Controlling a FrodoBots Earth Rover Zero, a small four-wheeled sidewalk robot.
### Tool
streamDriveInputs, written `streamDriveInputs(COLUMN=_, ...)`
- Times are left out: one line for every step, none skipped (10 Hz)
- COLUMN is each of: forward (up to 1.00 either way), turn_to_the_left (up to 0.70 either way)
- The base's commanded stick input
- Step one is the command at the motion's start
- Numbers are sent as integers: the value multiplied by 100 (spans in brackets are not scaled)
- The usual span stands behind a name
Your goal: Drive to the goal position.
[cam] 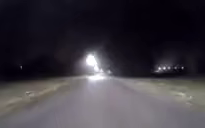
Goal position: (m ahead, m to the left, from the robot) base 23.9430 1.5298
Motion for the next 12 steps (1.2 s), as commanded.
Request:
streamDriveInputs(forward=100, turn_to_the_left=4)
streamDriveInputs(forward=100, turn_to_the_left=5)
streamDriveInputs(forward=100, turn_to_the_left=8)
streamDriveInputs(forward=100, turn_to_the_left=17)
streamDriveInputs(forward=100, turn_to_the_left=15)
streamDriveInputs(forward=100, turn_to_the_left=11)
streamDriveInputs(forward=100, turn_to_the_left=8)
streamDriveInputs(forward=100, turn_to_the_left=6)
streamDriveInputs(forward=100, turn_to_the_left=16)
streamDriveInputs(forward=100, turn_to_the_left=22)
streamDriveInputs(forward=100, turn_to_the_left=19)
streamDriveInputs(forward=100, turn_to_the_left=12)
